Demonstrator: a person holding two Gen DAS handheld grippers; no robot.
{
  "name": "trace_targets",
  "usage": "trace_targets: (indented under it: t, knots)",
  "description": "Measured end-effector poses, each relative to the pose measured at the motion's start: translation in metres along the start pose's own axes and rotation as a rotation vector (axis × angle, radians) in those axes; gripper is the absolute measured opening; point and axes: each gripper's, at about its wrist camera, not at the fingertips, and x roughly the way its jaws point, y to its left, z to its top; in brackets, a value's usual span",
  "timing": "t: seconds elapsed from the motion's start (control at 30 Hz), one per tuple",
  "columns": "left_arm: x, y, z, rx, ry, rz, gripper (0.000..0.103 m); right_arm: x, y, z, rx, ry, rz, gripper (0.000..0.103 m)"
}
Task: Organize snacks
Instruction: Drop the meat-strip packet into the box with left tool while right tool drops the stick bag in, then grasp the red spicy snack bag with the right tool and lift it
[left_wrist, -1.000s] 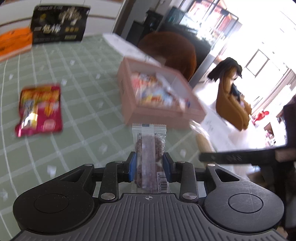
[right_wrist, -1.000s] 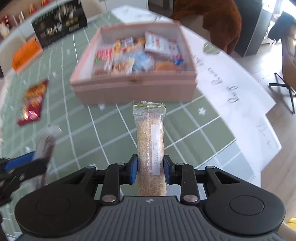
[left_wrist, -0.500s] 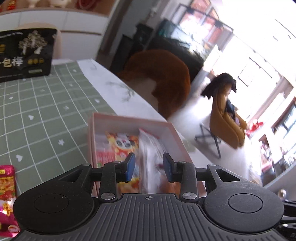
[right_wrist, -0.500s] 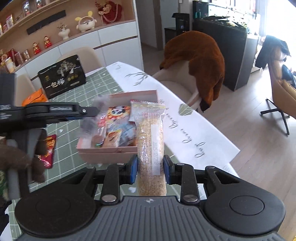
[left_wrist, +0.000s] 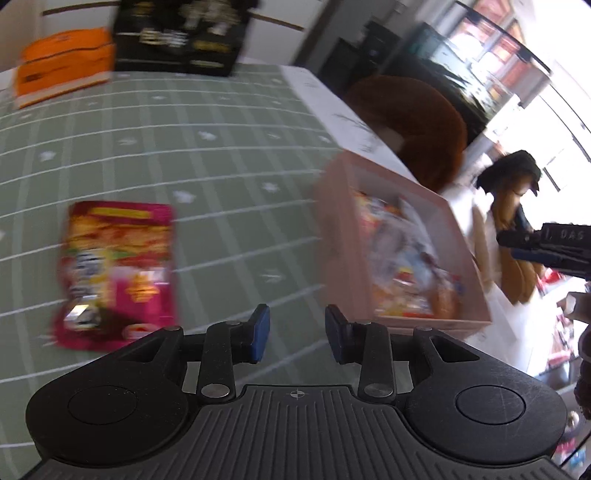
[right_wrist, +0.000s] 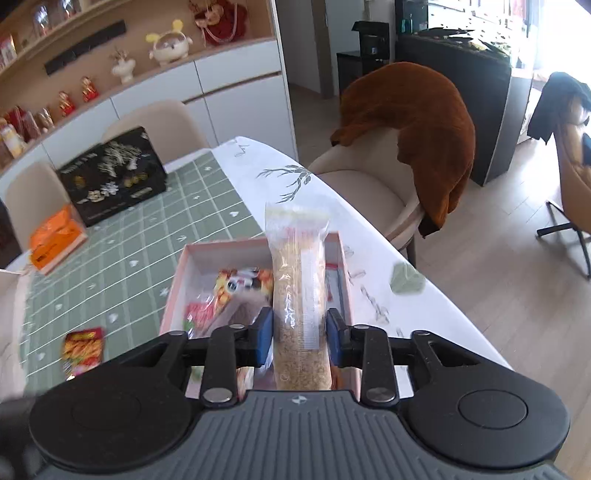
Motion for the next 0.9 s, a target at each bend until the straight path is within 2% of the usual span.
trace_targets:
  t: [0.07, 0.13, 0.2, 0.3, 0.43, 0.47, 0.57, 0.7, 0.8, 0.9]
  knots:
    - [-0.014, 0.033, -0.001, -0.045, -0.045, 0.050, 0.037, 0.018, 0.009, 0.003, -0.004, 0.030, -0.038, 0.037]
    - [-0.022, 0.068, 0.000, -0.096, -0.080, 0.127, 0.037, 0.027, 0.018, -0.006, -0.009, 0.054, -0.041, 0.037]
    - [-0.020, 0.096, 0.004, -0.144, -0.088, 0.191, 0.037, 0.030, 0.028, -0.023, -0.010, 0.079, -0.020, 0.043]
    - [-0.007, 0.121, 0.014, -0.186, -0.074, 0.215, 0.037, 0.027, 0.045, -0.054, -0.036, 0.116, 0.010, 0.044]
    - [0.008, 0.116, 0.023, -0.150, -0.097, 0.180, 0.040, 0.014, 0.064, -0.095, -0.083, 0.142, 0.027, 0.048]
    - [0.012, 0.111, 0.023, -0.126, -0.089, 0.179, 0.040, 0.010, 0.066, -0.103, -0.089, 0.149, 0.033, 0.052]
    - [0.024, 0.090, 0.020, -0.022, -0.045, 0.134, 0.041, 0.003, 0.066, -0.122, -0.103, 0.167, 0.024, 0.052]
    - [0.027, 0.059, -0.003, 0.086, 0.013, 0.069, 0.041, -0.005, 0.060, -0.136, -0.103, 0.164, 0.007, 0.052]
    - [0.022, 0.043, -0.025, 0.103, 0.040, 0.026, 0.041, -0.007, 0.055, -0.141, -0.068, 0.180, 0.042, 0.052]
    - [0.013, 0.035, -0.050, 0.023, 0.072, -0.026, 0.038, -0.002, 0.062, -0.146, -0.044, 0.207, 0.094, 0.052]
